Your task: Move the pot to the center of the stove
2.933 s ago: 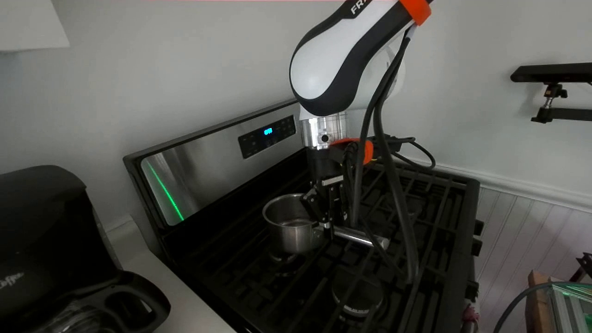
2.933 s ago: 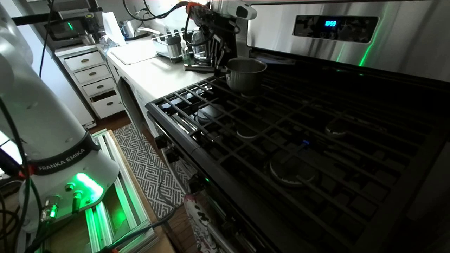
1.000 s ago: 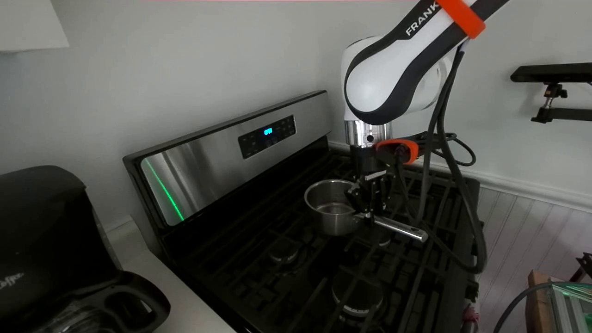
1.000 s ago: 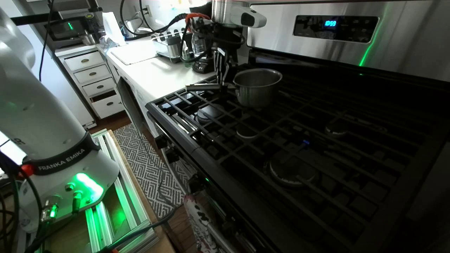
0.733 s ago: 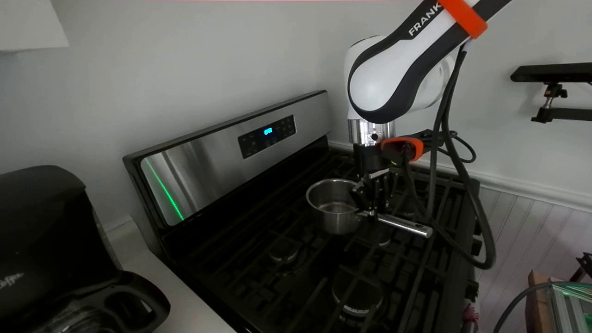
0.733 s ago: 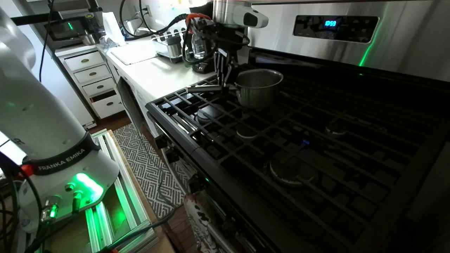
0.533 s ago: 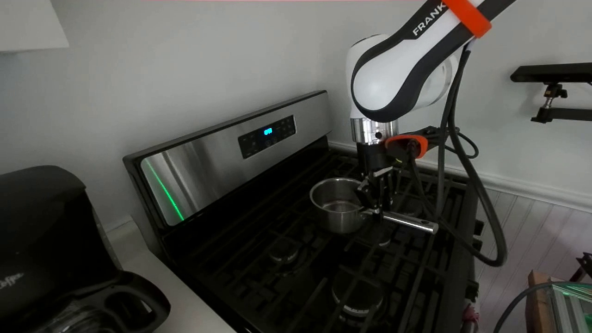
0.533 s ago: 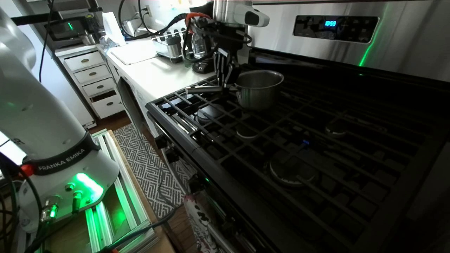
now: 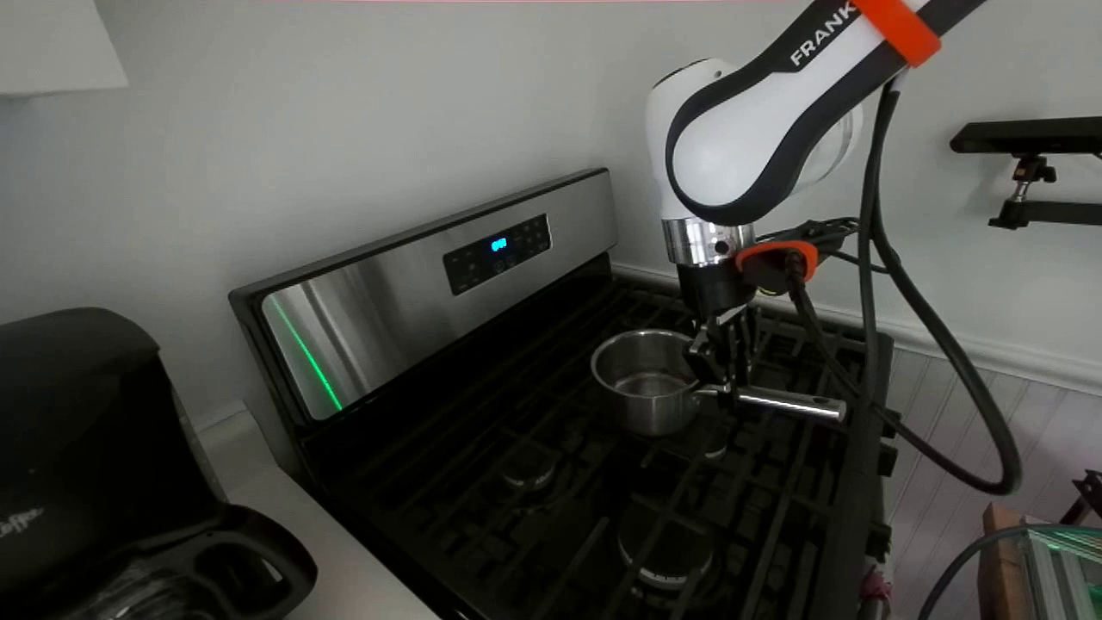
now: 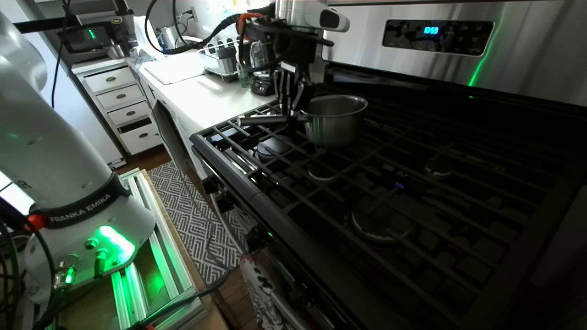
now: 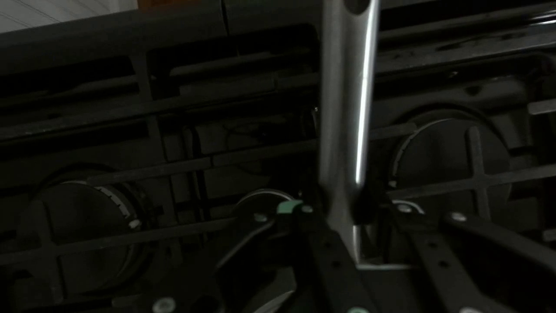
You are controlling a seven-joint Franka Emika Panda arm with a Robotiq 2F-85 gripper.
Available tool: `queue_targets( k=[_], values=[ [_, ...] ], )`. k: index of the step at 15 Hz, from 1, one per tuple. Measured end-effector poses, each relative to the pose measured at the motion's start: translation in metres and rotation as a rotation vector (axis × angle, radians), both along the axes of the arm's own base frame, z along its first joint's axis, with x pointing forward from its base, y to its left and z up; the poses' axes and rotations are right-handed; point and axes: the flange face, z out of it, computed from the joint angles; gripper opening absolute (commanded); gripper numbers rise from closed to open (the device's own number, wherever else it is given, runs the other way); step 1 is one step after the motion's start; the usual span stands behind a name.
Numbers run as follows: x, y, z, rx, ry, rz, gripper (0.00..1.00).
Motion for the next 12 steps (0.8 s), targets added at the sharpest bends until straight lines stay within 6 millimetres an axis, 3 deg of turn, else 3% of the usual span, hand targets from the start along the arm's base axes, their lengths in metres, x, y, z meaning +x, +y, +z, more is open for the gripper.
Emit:
queue_targets(
  k=[12],
  values=[
    [-0.022, -0.02, -0.015, 0.014, 0.031, -0.018, 0.07]
  ],
)
